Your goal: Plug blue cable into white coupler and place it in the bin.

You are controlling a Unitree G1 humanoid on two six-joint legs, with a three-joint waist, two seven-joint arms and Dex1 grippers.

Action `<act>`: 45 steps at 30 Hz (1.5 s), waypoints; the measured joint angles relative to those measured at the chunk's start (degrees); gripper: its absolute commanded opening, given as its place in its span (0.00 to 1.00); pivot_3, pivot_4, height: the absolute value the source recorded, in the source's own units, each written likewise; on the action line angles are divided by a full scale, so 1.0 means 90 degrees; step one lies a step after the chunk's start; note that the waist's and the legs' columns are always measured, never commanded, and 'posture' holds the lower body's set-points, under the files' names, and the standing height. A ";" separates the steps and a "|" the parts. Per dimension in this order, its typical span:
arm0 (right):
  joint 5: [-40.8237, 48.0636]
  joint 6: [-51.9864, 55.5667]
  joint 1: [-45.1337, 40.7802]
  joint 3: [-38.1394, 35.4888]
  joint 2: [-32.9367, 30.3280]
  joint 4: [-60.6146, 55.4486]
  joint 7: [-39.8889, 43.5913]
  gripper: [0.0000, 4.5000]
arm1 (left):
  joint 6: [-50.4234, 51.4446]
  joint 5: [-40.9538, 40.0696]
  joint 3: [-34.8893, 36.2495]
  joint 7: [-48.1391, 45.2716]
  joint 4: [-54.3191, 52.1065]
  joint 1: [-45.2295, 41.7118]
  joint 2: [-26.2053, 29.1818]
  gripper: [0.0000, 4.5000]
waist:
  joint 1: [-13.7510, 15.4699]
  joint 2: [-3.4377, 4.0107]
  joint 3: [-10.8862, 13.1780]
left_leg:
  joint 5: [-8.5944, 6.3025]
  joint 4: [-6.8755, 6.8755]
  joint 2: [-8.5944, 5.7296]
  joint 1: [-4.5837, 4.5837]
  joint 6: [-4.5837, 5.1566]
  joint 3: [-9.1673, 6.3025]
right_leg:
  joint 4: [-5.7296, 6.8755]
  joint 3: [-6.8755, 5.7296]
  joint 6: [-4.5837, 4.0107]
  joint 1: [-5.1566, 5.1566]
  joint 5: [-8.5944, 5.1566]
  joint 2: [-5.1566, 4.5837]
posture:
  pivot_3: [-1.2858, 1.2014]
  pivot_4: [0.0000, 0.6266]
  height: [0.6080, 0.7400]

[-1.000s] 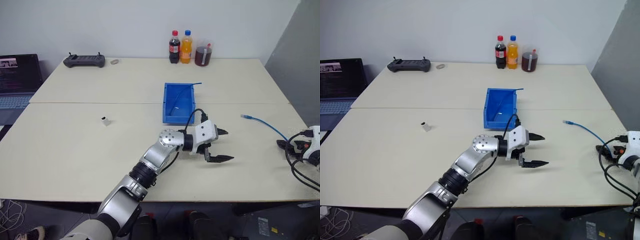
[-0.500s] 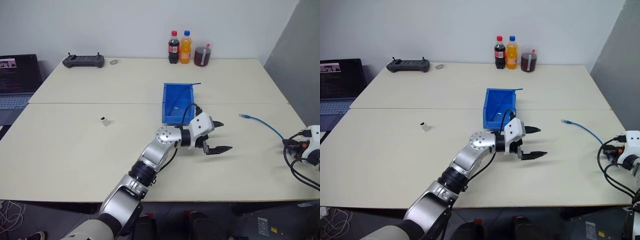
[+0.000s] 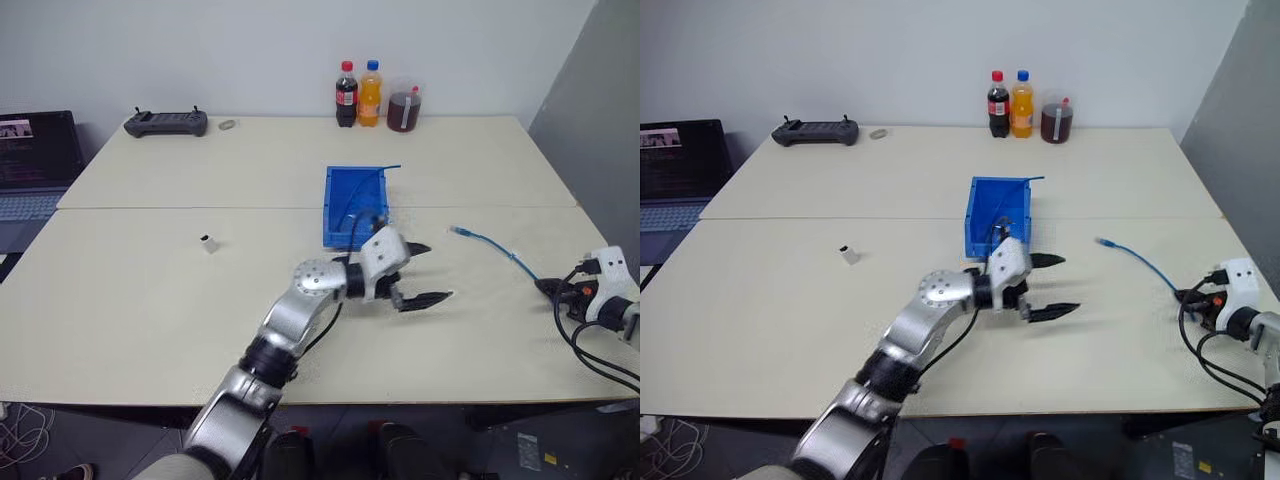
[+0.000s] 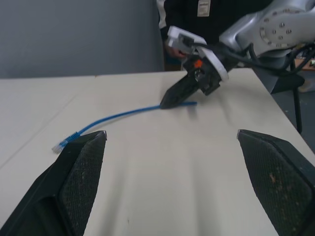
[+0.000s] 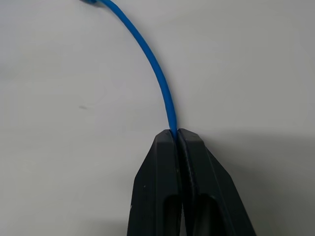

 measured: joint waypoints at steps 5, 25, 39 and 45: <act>0.0765 0.1092 0.0320 0.0018 -0.0763 -0.1729 0.0929 0.02 | 0.0524 -0.0108 0.0598 0.0412 -0.1665 0.1262 0.0775 1.00 | 0.0042 -0.0025 0.0005 | -0.0001 0.0006 0.0010 -0.0007 0.0001 -0.0031 | -0.0009 -0.0037 0.0000 0.0012 0.0000 -0.0003 | 0.52 0.24 1.00; 0.0705 0.1618 -0.1382 0.3190 0.2995 -0.2677 -0.0827 0.02 | 0.1355 -0.0340 0.2517 0.2996 -0.5409 0.6675 0.0789 1.00 | 0.0053 -0.0079 0.0012 | -0.0002 0.0006 0.0007 -0.0013 0.0003 -0.0038 | -0.0012 -0.0057 -0.0002 0.0003 -0.0002 -0.0015 | 0.52 0.24 1.00; -0.0090 0.0544 -0.1390 0.3692 0.3162 -0.1465 -0.0401 0.50 | 0.0847 -0.0038 0.2350 0.3760 -0.5022 0.6362 0.0408 1.00 | 0.0018 -0.0085 0.0009 | -0.0003 0.0002 0.0011 -0.0010 0.0003 -0.0034 | -0.0010 -0.0054 -0.0006 0.0002 -0.0002 -0.0014 | 0.52 0.24 1.00; -0.0049 0.0628 -0.1272 0.3562 0.3119 -0.1714 -0.0331 0.85 | 0.0870 -0.0083 0.2435 0.3862 -0.4971 0.6336 0.0430 1.00 | 0.0021 -0.0086 0.0008 | -0.0003 0.0003 0.0010 -0.0012 0.0003 -0.0035 | -0.0010 -0.0055 -0.0006 0.0002 -0.0002 -0.0014 | 0.52 0.24 1.00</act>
